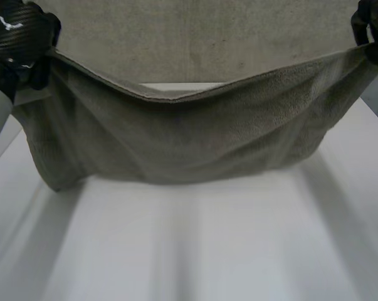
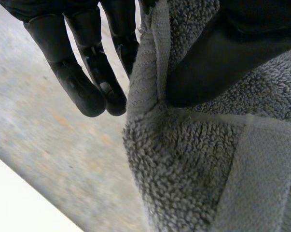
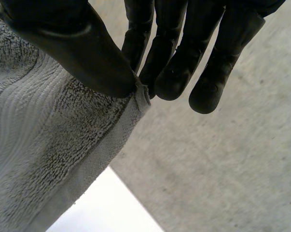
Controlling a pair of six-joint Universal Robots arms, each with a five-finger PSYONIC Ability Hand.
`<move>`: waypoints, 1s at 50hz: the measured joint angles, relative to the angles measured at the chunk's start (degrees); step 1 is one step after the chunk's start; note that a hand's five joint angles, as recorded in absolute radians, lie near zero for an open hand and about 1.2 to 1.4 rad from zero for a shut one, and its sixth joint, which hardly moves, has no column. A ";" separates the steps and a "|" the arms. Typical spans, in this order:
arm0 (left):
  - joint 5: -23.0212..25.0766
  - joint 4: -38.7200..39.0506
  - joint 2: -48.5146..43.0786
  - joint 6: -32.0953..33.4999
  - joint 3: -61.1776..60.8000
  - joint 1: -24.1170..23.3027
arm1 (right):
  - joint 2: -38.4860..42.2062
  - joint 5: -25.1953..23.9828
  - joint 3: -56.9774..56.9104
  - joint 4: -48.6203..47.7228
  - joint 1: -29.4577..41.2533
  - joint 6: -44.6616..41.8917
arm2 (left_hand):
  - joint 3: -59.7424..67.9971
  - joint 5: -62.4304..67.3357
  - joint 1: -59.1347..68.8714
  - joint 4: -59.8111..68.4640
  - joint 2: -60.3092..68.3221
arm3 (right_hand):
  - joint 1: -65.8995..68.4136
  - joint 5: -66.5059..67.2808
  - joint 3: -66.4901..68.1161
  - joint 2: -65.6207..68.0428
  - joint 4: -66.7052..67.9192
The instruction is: Fold the towel.
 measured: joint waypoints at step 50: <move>4.06 7.18 -25.70 -16.23 19.25 -3.21 | 23.05 12.85 -9.96 -17.05 12.95 -6.98 | 0.38 0.06 0.00 0.31 0.24 | 0.01 0.00 0.01 0.43 0.41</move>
